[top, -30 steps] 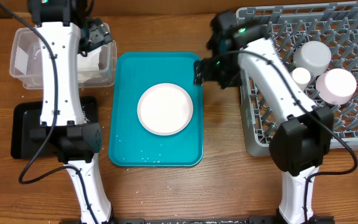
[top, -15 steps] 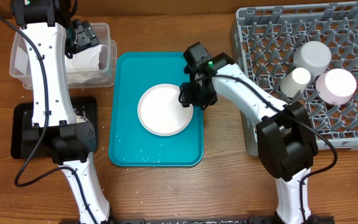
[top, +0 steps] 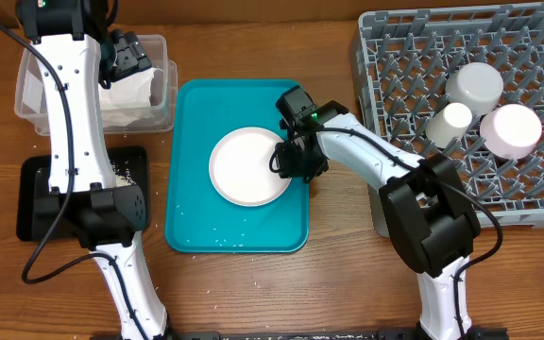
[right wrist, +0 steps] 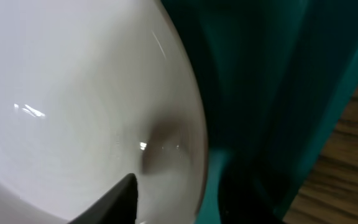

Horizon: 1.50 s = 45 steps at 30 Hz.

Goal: Sort waste into correct bins and load items into the dishwasher
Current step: 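Withdraw the left gripper and grasp the plate rim with the right gripper, then lift the plate and carry it right toward the rack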

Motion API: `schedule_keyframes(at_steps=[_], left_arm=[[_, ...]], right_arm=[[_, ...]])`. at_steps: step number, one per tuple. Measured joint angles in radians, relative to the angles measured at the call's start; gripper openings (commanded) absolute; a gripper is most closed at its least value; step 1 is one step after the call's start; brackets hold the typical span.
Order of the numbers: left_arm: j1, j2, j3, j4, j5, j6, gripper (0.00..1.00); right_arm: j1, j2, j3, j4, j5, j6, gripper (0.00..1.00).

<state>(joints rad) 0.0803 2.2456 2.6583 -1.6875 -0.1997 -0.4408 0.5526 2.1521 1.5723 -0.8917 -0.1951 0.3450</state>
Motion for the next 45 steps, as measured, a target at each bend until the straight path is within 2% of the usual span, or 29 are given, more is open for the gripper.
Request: schedule_keyframes(at_steps=[2,5,10,15,20,25,33,45], left_arm=[[0.000,0.000,0.000,0.000,0.000,0.000,1.00],[0.000,0.000,0.000,0.000,0.000,0.000,1.00],[0.000,0.000,0.000,0.000,0.000,0.000,1.00],[0.000,0.000,0.000,0.000,0.000,0.000,1.00],[0.000,0.000,0.000,0.000,0.000,0.000,1.00],[0.000,0.000,0.000,0.000,0.000,0.000,1.00],[0.000,0.000,0.000,0.000,0.000,0.000,1.00],[0.000,0.000,0.000,0.000,0.000,0.000,1.00]], right_arm=[[0.000,0.000,-0.004,-0.001,0.003,0.007,0.14],[0.000,0.000,-0.004,-0.019,0.005,0.028,0.04],[-0.004,0.000,0.058,-0.115,0.001,0.045,0.04],[-0.042,0.017,0.306,-0.301,0.056,0.047,0.04],[-0.160,0.019,0.656,-0.483,0.286,0.047,0.04],[-0.290,0.016,0.848,-0.543,0.541,0.047,0.04],[-0.435,0.016,0.856,-0.506,0.809,0.046,0.04],[-0.447,0.017,0.639,-0.277,0.993,0.042,0.04]])
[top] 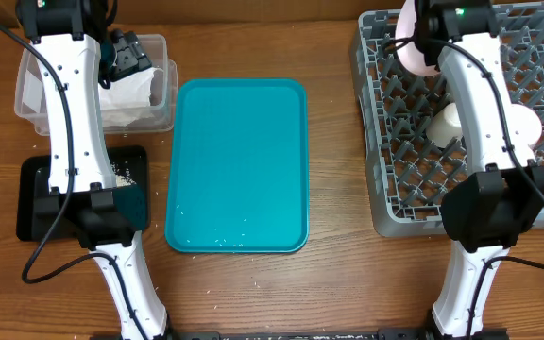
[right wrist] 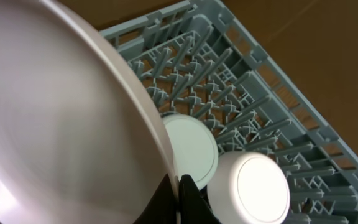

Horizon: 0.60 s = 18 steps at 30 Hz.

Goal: Sort waste into correct bins and load items into the dishwasher
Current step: 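Lift the plate and carry it right toward the rack, then lower the plate upright into the back-left slots of the rack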

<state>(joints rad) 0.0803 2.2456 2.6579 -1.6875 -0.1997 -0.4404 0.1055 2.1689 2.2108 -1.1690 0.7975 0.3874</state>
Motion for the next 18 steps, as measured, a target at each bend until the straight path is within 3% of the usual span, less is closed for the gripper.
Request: schedule_keyframes(at_steps=[9,18], left_arm=[[0.000,0.000,0.000,0.000,0.000,0.000,1.00],[0.000,0.000,0.000,0.000,0.000,0.000,1.00]], right_arm=[[0.002,0.001,-0.061,0.069,0.110,0.001,0.04],[0.035,0.001,-0.061,0.061,0.013,0.001,0.04]])
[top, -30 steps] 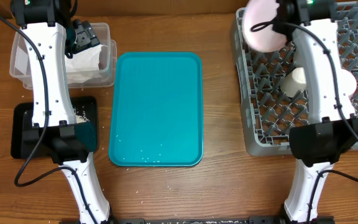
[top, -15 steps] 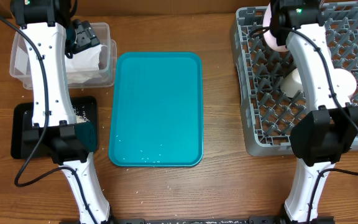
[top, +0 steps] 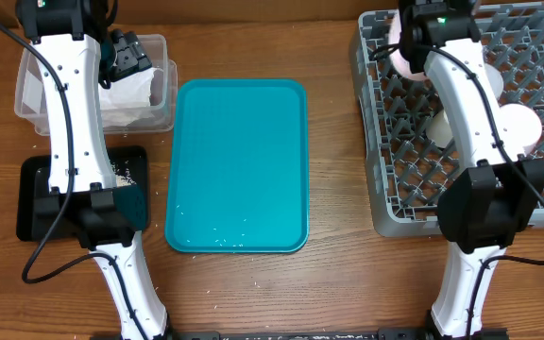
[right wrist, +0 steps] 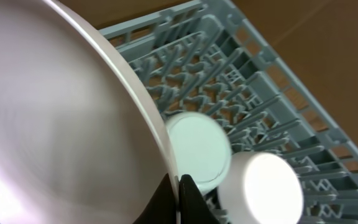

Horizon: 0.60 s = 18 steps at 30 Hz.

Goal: Sort waste into correct bins and load items into the dishwasher
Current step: 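Lower the plate upright into the back-left slots of the rack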

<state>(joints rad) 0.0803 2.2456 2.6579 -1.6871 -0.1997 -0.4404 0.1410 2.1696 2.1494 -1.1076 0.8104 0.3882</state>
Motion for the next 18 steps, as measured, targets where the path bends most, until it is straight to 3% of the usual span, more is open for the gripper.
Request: schedule_keyframes(at_steps=[18], left_arm=[[0.000,0.000,0.000,0.000,0.000,0.000,1.00]], right_arm=[[0.009,0.000,-0.043,0.060,0.092,0.000,0.04]])
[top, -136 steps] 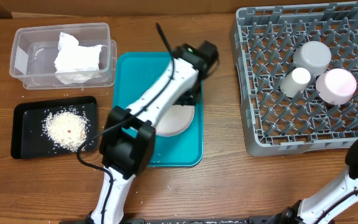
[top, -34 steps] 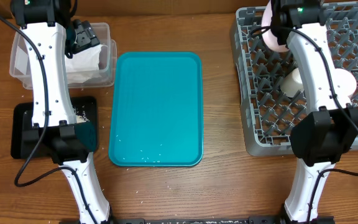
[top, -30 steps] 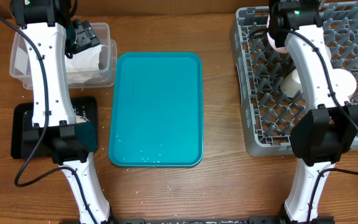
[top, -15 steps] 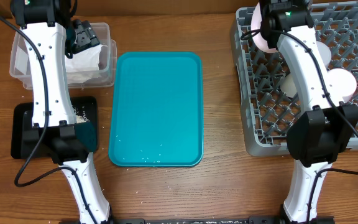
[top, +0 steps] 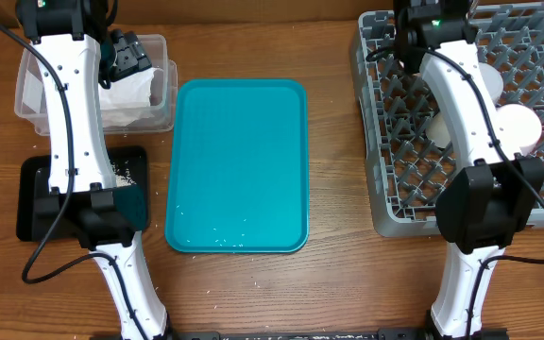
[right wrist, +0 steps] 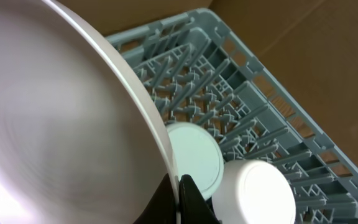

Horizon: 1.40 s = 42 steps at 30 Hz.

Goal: Sort waste into correct bins and load items into the dishwasher

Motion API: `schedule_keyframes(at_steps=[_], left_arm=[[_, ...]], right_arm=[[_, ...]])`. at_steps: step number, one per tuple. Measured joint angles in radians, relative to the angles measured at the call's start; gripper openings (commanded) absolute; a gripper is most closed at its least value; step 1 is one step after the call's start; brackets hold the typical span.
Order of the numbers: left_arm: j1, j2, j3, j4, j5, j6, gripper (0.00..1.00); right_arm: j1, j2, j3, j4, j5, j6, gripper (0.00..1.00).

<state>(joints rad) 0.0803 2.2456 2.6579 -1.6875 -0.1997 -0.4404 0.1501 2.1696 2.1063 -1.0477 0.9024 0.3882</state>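
Observation:
A white plate (right wrist: 61, 124) stands on edge and fills the left of the right wrist view. My right gripper (right wrist: 178, 190) is shut on its rim. In the overhead view that gripper (top: 412, 26) is over the back left corner of the grey dish rack (top: 414, 179), and the arm hides the plate. Two upturned white cups (right wrist: 194, 155) (right wrist: 257, 193) sit in the rack below the plate. My left gripper (top: 126, 55) hangs over the clear bin (top: 36, 104); its jaws do not show clearly.
A teal tray (top: 239, 165) with a few crumbs lies in the middle of the table. White paper (top: 126, 94) fills the clear bin at the back left. A black bin (top: 36, 203) sits in front of it. An upturned white bowl (top: 520, 127) rests in the rack.
My right gripper has shifted slightly toward the rack's back left corner with the plate still in it. In the overhead view the arm now covers the plate. The left arm has not moved.
First my right gripper was at the rim of the white plate on the teal tray. Then the tray was bare and the plate was held on edge over the rack's back left. It has stayed there with small shifts. The left arm stayed over the clear bin.

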Motion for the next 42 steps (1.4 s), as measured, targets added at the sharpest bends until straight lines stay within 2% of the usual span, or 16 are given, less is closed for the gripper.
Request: schedule_keyframes(at_steps=[3,5,7,8,9,14,21,25,30,36,42], left_arm=[[0.000,0.000,0.000,0.000,0.000,0.000,1.00],[0.000,0.000,0.000,0.000,0.000,0.000,1.00],[0.000,0.000,0.000,0.000,0.000,0.000,1.00],[0.000,0.000,0.000,0.000,0.000,0.000,1.00],[0.000,0.000,0.000,0.000,0.000,0.000,1.00],[0.000,0.000,0.000,0.000,0.000,0.000,1.00],[0.000,0.000,0.000,0.000,0.000,0.000,1.00],[0.000,0.000,0.000,0.001,0.000,0.000,1.00],[0.000,0.000,0.000,0.000,0.000,0.000,1.00],[0.000,0.000,0.000,0.000,0.000,0.000,1.00],[0.000,0.000,0.000,0.001,0.000,0.000,1.00]], right_arm=[[0.000,0.000,-0.057,0.006,0.002,0.000,0.04],[0.000,0.000,-0.078,0.006,0.002,0.001,0.12],[0.002,0.000,-0.083,0.008,0.003,0.005,0.28],[0.003,0.000,-0.083,0.009,0.004,0.006,0.48],[0.005,0.000,-0.083,0.008,0.003,0.009,0.64],[0.029,0.000,-0.040,-0.036,-0.024,0.006,0.99],[0.041,-0.059,0.228,-0.240,-0.232,0.004,1.00],[-0.026,-0.200,0.369,-0.435,-0.431,0.004,1.00],[-0.122,-0.426,0.411,-0.621,-0.568,0.005,1.00],[-0.128,-0.618,0.321,-0.647,-0.783,-0.048,1.00],[-0.128,-0.824,0.015,-0.644,-0.935,-0.068,1.00]])
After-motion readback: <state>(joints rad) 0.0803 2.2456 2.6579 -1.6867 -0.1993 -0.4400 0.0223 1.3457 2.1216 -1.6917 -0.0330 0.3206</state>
